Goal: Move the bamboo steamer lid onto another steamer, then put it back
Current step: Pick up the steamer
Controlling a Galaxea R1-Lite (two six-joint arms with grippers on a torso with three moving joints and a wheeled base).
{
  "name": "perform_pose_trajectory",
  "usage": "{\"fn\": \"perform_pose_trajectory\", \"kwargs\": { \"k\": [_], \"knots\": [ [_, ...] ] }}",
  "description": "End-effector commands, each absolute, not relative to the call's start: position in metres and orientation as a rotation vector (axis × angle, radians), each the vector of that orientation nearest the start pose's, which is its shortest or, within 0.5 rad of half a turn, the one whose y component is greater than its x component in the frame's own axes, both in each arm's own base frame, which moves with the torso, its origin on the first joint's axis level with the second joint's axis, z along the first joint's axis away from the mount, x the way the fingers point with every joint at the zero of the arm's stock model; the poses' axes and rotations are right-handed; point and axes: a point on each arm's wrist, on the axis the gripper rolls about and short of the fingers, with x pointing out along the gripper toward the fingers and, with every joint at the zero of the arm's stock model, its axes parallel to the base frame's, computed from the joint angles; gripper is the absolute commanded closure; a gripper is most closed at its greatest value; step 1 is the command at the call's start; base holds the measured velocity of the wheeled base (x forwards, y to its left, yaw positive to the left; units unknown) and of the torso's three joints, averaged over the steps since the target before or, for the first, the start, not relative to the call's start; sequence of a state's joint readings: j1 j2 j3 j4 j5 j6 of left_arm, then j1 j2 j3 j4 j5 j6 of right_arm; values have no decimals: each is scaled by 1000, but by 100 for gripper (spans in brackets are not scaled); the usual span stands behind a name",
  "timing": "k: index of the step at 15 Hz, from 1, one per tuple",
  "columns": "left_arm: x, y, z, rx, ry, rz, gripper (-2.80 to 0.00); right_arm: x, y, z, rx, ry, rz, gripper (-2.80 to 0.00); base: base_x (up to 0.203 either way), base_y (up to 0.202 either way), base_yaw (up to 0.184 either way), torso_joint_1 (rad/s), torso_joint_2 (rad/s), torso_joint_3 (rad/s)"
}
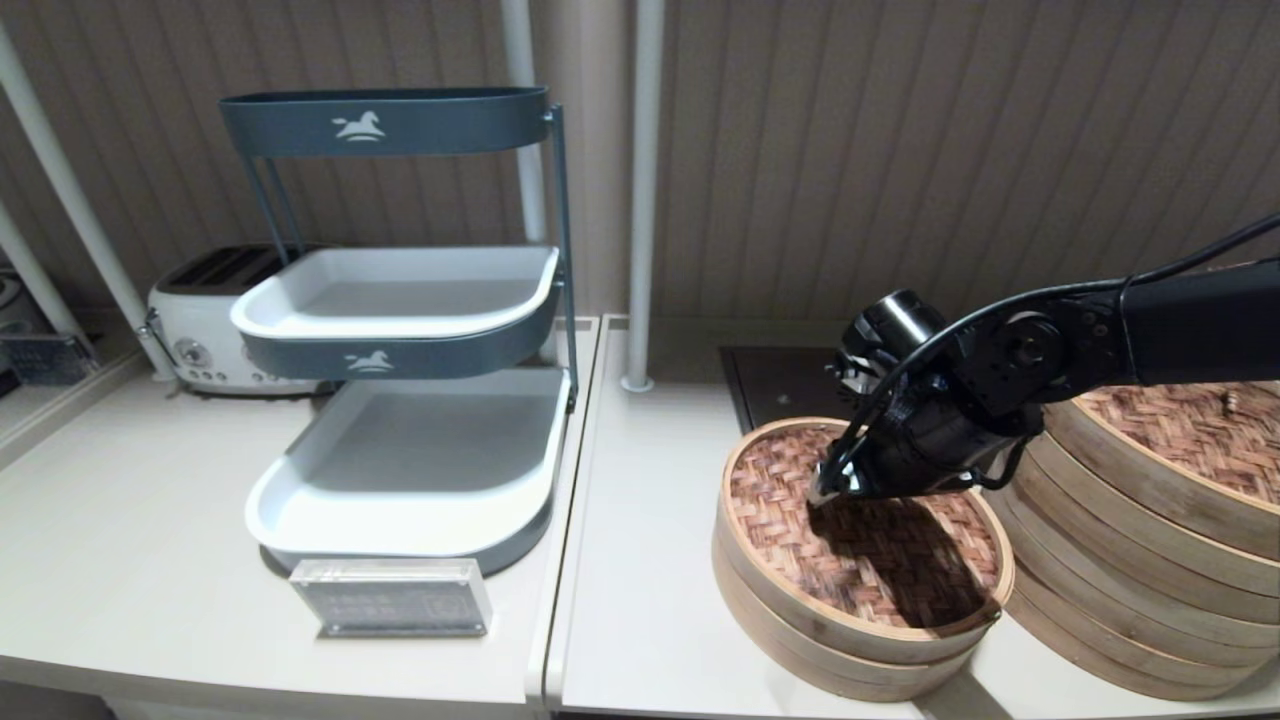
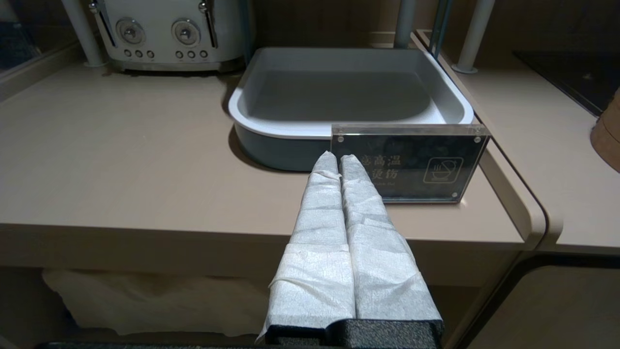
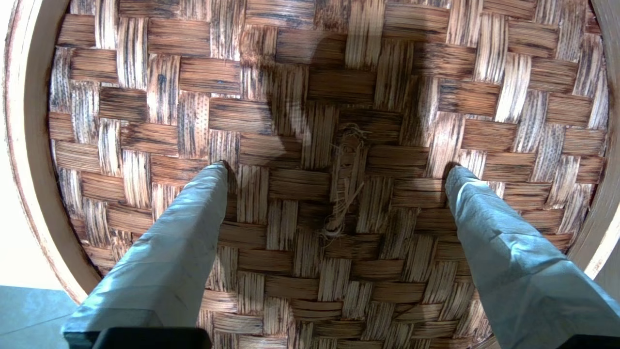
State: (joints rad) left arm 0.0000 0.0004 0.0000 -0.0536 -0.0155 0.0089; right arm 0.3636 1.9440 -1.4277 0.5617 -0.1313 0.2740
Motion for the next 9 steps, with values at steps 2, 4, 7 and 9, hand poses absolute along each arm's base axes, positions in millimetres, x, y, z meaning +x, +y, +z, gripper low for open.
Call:
{"fn": "perform_pose_trajectory", "kwargs": {
  "k": [2,4,7,9],
  "knots": [
    [-21,0,73,9,-26,-15,0,326,122,165,-21,1074,62,-280,0,0,0,0,0,0],
    [-21,0,73,9,-26,-15,0,327,122,166,-21,1070,62,0,0,0,0,0,0,0],
    [-21,0,73,9,-26,-15,0,327,122,166,-16,1070,67,0,0,0,0,0,0,0],
    [-21,0,73,9,-26,-15,0,326,122,167,-16,1067,66,0,0,0,0,0,0,0]
  ]
}}
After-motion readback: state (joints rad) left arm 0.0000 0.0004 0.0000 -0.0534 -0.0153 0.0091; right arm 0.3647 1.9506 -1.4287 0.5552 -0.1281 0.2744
